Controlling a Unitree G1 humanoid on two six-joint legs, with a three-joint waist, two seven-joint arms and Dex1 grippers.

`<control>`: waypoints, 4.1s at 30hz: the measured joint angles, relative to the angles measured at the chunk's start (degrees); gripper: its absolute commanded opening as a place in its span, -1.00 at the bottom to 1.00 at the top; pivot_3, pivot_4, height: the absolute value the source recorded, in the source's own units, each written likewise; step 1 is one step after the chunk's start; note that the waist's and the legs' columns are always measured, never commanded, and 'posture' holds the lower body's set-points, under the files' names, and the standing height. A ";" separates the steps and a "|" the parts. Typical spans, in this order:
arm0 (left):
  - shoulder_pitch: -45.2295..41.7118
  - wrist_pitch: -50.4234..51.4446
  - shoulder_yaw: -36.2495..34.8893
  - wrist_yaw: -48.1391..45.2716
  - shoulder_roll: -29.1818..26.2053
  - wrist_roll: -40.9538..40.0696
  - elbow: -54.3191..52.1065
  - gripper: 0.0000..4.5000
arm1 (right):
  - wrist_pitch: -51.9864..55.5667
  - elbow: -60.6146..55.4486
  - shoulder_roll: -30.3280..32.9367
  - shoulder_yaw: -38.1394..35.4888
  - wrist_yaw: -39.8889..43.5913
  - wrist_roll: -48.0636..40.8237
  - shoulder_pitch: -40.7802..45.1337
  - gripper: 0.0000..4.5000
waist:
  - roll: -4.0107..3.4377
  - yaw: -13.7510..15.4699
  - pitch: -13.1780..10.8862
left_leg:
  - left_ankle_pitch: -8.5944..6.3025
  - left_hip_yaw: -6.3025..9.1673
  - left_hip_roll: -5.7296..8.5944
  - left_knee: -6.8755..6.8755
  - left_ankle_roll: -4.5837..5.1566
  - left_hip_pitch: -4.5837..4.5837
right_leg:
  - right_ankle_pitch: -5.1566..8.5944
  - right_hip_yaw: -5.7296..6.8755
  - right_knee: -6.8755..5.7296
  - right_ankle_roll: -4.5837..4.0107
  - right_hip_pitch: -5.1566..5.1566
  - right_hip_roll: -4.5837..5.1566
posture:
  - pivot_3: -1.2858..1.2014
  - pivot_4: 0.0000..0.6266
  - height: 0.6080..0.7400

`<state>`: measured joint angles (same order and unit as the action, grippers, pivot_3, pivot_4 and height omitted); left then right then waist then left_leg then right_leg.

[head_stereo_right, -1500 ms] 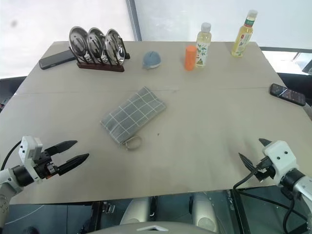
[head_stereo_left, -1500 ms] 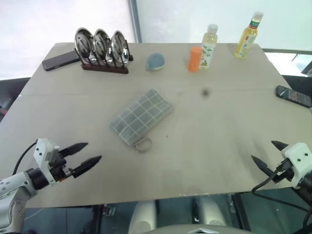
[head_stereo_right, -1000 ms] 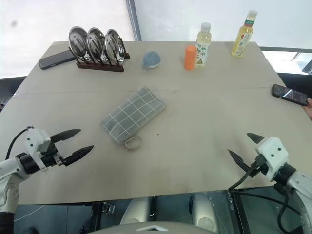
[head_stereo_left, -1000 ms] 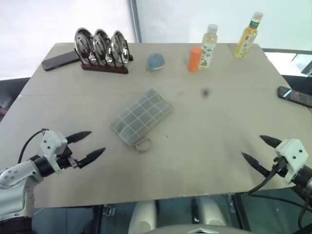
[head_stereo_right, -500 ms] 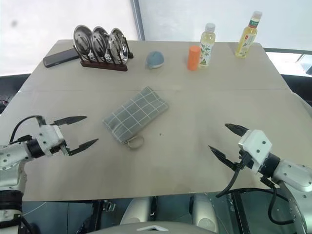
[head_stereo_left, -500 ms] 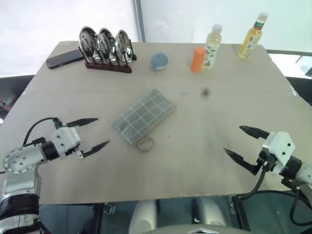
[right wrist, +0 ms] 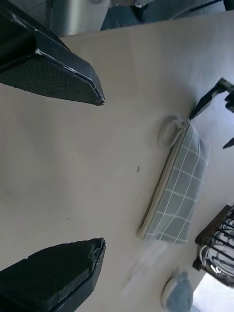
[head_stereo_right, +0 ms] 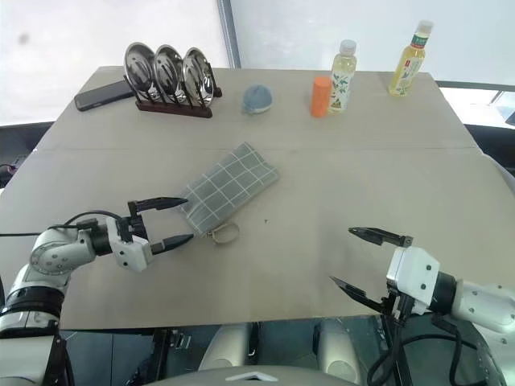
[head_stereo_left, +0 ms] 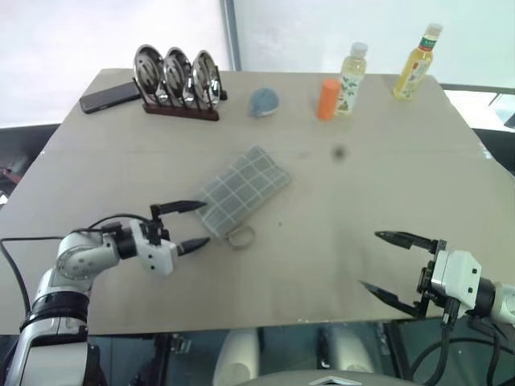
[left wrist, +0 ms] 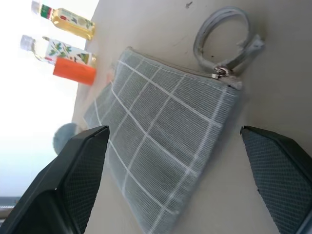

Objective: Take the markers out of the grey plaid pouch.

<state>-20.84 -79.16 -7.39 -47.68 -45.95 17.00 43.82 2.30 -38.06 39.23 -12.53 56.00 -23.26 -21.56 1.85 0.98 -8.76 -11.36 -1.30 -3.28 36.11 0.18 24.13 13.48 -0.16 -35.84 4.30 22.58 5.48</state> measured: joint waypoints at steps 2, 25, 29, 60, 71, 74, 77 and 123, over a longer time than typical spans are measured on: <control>-0.99 -1.31 0.09 4.53 -0.01 4.76 0.79 1.00 | 0.04 -0.15 0.27 0.57 0.14 -0.68 0.04 0.96 | -0.03 0.04 0.02 | 0.00 0.00 0.00 0.01 0.00 -0.01 | 0.00 0.00 -0.01 0.00 -0.01 0.00 | 0.03 -0.52 1.00; -3.86 8.12 13.18 45.86 -3.17 31.76 -5.11 -0.98 | 5.11 -3.48 1.04 5.37 -2.39 -3.99 7.09 1.00 | -0.66 0.57 0.47 | -0.01 0.00 -0.01 0.00 -0.02 -0.32 | 0.04 0.00 -0.10 0.08 -0.23 0.00 | 0.03 -0.52 1.00; -3.90 8.92 15.19 49.46 -3.89 31.81 -4.50 -0.98 | 5.39 -3.66 1.05 5.62 -2.67 -4.30 7.72 1.00 | -0.69 0.57 0.49 | -0.12 -0.01 -0.01 0.01 -0.21 -0.37 | 0.04 0.00 -0.10 0.08 -0.30 0.01 | 0.03 -0.52 1.00; 4.59 11.90 17.57 50.87 -8.90 23.03 -12.74 -0.98 | 11.37 -6.78 3.54 4.84 -3.96 -10.62 9.58 1.00 | -0.67 -0.26 0.49 | -0.12 -0.08 -0.02 -0.11 -0.19 -0.28 | 0.01 -0.05 0.03 0.01 -0.23 0.05 | 0.03 -0.52 1.00; 19.50 13.03 10.99 49.80 -13.57 22.16 -25.95 -0.98 | 13.72 -13.30 4.27 1.17 -6.37 -16.38 4.92 1.00 | -0.60 -0.15 0.49 | -0.17 -0.15 -0.05 -0.30 -0.28 -0.26 | 0.04 -0.09 0.04 0.03 -0.04 0.08 | 0.03 -0.52 1.00; 21.87 13.93 9.37 49.09 -13.91 22.23 -28.00 -0.98 | 14.15 -14.71 4.25 0.99 -7.59 -17.36 4.01 1.00 | -0.51 -0.14 0.50 | -0.18 -0.15 -0.05 -0.30 -0.29 -0.25 | 0.05 -0.09 0.04 0.05 -0.03 0.10 | 0.03 -0.52 1.00; 24.72 14.35 7.58 48.38 -14.05 22.11 -30.33 -0.98 | 14.53 -16.18 4.24 0.72 -8.62 -18.17 2.19 1.00 | -0.47 -0.15 0.49 | -0.18 -0.16 -0.05 -0.31 -0.30 -0.24 | 0.05 -0.09 0.06 0.04 -0.02 0.11 | 0.03 -0.52 1.00; 7.79 74.40 21.86 -2.44 -1.36 -69.27 -48.72 -0.98 | 41.32 -16.66 15.85 -14.05 -27.83 -26.30 11.53 1.00 | -0.35 -0.20 0.33 | 0.00 0.04 -0.04 0.17 0.00 -0.08 | 0.04 -0.06 -0.02 0.04 -0.19 -0.10 | 0.03 -0.52 1.00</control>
<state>-13.05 -4.76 14.47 -50.13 -47.31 -52.26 -4.89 43.63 -54.73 55.08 -26.58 28.17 -49.56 -10.02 1.49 0.78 -8.43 -11.36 -1.26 -3.33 36.28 0.17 24.05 13.52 -0.21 -35.86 4.34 22.39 5.38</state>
